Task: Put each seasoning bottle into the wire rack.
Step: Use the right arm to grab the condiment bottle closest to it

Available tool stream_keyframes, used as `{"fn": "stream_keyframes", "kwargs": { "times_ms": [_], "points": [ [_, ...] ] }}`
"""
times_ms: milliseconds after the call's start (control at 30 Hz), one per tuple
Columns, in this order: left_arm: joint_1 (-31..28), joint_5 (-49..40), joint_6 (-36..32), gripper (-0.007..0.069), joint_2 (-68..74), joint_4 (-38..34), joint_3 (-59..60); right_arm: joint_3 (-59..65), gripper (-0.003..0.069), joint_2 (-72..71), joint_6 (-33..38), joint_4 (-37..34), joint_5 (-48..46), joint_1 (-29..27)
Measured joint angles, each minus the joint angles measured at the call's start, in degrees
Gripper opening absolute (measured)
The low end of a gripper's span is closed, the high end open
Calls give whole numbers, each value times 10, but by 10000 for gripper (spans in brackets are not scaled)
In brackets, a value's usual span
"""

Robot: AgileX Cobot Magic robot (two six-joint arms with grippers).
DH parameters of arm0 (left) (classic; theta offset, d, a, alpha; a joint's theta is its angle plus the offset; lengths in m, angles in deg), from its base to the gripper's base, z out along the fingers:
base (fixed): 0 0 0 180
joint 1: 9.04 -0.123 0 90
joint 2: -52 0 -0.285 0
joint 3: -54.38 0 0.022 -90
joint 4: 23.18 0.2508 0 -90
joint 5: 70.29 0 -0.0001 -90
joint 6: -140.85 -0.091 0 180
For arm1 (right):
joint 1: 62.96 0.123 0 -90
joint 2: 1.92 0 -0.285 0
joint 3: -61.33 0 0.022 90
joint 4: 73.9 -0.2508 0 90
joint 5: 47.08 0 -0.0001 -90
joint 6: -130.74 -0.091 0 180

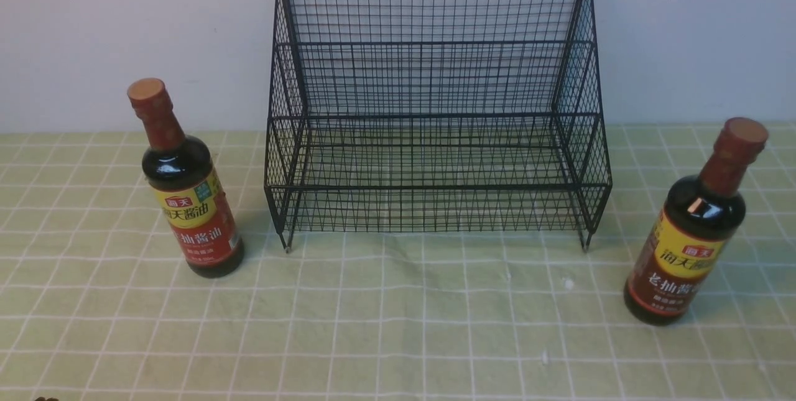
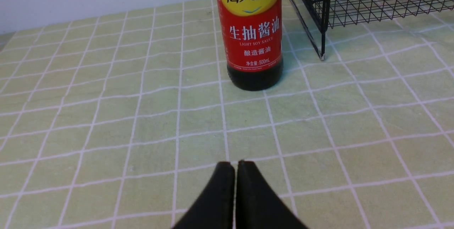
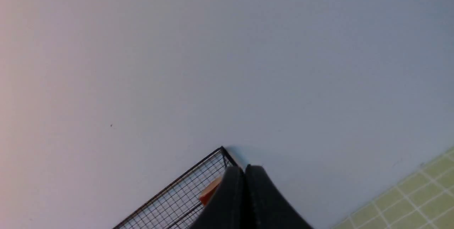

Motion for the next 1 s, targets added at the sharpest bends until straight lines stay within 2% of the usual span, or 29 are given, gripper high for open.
{"fn": "stream_keyframes", "kwargs": {
  "times_ms": [33, 133, 167, 267, 400, 533, 700, 867, 900, 933, 1000],
  "points": [
    [0, 0, 0, -10, 0, 0, 0, -5, -13, 0, -1, 0, -7, 1],
    [0, 0, 0, -10, 0, 0, 0, -157, -13, 69, 10, 41, -169, 12],
    [0, 0, 0, -10, 0, 0, 0, -175, -13, 82, 15, 47, -187, 12],
    [0, 0, 0, -10, 0, 0, 0, -321, -13, 205, 81, 73, -342, 20],
    [0, 0, 0, -10, 0, 0, 0, -500, -13, 379, 179, 71, -577, 27],
    [0, 0, 0, -10, 0, 0, 0, -627, 10, 513, 204, 67, -723, 27],
    [0, 0, 0, -10, 0, 0, 0, -724, 115, 638, 251, 68, -755, 27],
    [0, 0, 0, -10, 0, 0, 0, -767, 295, 708, 295, 64, -744, 27],
    [0, 0, 0, -10, 0, 0, 0, -770, 366, 730, 300, 64, -740, 27],
    [0, 0, 0, -10, 0, 0, 0, -770, 373, 733, 300, 64, -738, 27],
    [0, 0, 0, -10, 0, 0, 0, -770, 437, 754, 304, 69, -728, 27]
  ]
}}
